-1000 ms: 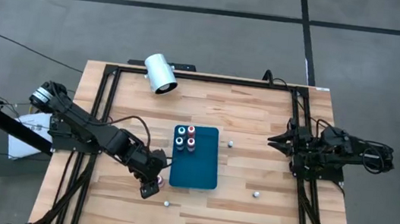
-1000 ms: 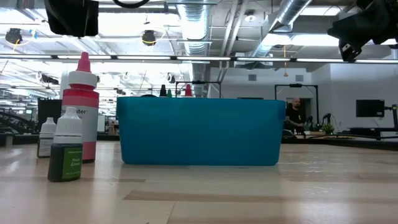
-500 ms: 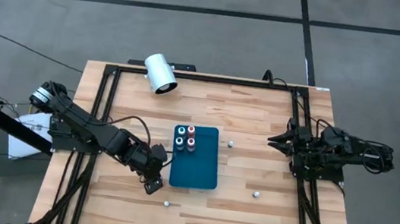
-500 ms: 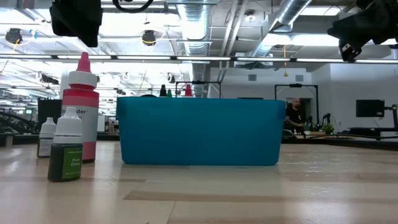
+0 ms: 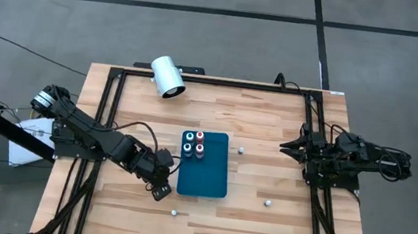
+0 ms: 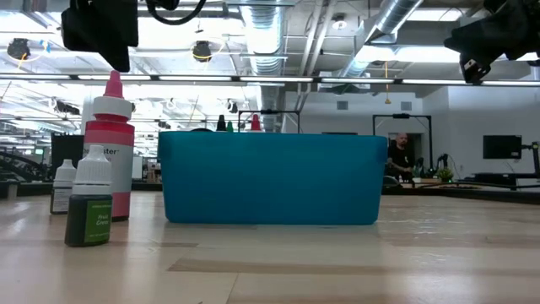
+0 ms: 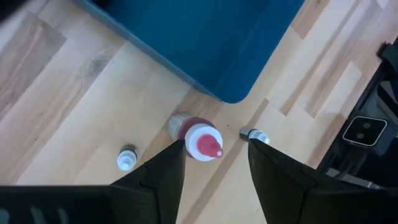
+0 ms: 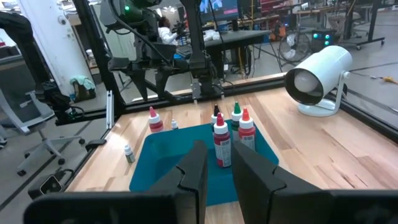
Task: Pick & Place food coloring
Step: Put the large pink food coloring bottle into the blue bin
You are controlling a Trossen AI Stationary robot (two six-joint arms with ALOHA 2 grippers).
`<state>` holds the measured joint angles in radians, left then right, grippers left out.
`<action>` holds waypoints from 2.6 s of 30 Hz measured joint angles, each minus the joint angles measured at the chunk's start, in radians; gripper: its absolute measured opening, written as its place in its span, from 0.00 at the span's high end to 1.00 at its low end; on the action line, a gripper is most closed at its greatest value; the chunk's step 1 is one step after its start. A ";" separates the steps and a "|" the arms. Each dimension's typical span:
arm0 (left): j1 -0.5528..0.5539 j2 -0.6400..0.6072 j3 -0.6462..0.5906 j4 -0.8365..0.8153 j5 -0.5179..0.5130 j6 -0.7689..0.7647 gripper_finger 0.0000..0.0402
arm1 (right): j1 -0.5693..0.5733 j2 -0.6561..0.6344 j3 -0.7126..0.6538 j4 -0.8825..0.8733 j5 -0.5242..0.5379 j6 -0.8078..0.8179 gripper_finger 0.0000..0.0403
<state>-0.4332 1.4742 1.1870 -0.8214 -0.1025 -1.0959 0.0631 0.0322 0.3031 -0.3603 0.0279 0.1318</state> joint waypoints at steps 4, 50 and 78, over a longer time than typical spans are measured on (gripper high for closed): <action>0.000 0.000 0.000 0.000 -0.012 -0.028 0.58 | 0.000 0.000 0.000 0.000 0.000 0.000 0.85; -0.025 0.129 0.003 0.019 -0.012 -0.117 0.58 | 0.000 0.000 0.000 0.002 0.000 0.000 0.85; -0.020 0.133 0.026 0.004 -0.016 -0.051 0.89 | 0.000 0.000 0.000 0.002 0.009 0.000 0.85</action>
<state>-0.4534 1.6069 1.2133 -0.8176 -0.1184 -1.1469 0.0630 0.0326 0.3031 -0.3580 0.0372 0.1320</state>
